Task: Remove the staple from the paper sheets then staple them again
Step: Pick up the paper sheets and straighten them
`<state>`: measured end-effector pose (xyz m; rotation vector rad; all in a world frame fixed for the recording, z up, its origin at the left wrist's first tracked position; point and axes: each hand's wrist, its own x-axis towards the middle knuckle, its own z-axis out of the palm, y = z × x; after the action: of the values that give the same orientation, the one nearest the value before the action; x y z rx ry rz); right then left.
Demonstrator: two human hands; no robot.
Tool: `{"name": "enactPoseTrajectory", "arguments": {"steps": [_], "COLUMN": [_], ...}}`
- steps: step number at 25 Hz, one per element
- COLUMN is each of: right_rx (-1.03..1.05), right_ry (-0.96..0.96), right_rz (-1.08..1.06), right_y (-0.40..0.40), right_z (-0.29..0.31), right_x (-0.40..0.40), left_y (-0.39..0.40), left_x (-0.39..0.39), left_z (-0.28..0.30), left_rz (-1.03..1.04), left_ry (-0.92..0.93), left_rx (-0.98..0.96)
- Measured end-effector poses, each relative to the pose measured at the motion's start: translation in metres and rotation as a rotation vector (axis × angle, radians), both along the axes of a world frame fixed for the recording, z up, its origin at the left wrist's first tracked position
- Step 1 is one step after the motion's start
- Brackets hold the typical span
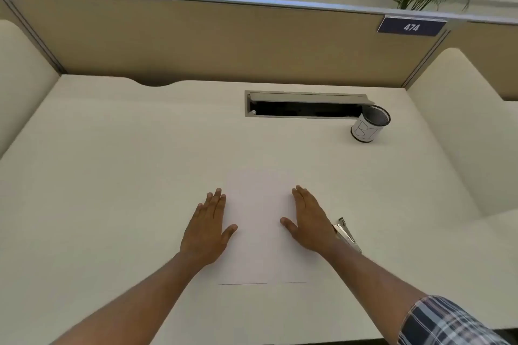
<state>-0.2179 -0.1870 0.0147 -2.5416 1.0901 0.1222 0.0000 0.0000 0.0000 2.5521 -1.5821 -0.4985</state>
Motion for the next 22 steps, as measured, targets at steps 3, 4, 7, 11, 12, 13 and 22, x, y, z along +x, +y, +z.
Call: {"name": "enactPoseTrajectory", "arguments": {"steps": [3, 4, 7, 11, 12, 13, 22], "right_rx": [-0.020, -0.023, -0.043, -0.009, 0.001, 0.008, 0.032], "right_ry": [0.023, 0.031, -0.004, -0.063, -0.082, -0.088, -0.132], "right_rz": [-0.015, -0.017, -0.066, -0.135, -0.153, -0.163, -0.165], "right_y": [0.002, 0.006, 0.017, 0.027, 0.028, 0.028, 0.031], "right_z": [-0.010, -0.011, -0.019, -0.022, -0.021, -0.021, -0.016], "right_x": [0.000, 0.000, 0.004, 0.009, 0.010, 0.011, 0.015], "left_y": [0.002, 0.004, 0.005, 0.006, 0.006, 0.006, 0.005], "left_x": [-0.002, -0.003, -0.004, -0.005, -0.005, -0.005, -0.005], "left_z": [-0.009, -0.012, -0.017, -0.018, -0.019, -0.019, -0.021], "left_rz": [-0.023, -0.027, -0.037, -0.034, -0.035, -0.034, -0.039], "left_ry": [-0.031, -0.045, -0.083, -0.083, -0.081, -0.081, -0.088], "left_rx": [0.021, 0.021, 0.032, 0.042, 0.039, 0.044, 0.026]}}
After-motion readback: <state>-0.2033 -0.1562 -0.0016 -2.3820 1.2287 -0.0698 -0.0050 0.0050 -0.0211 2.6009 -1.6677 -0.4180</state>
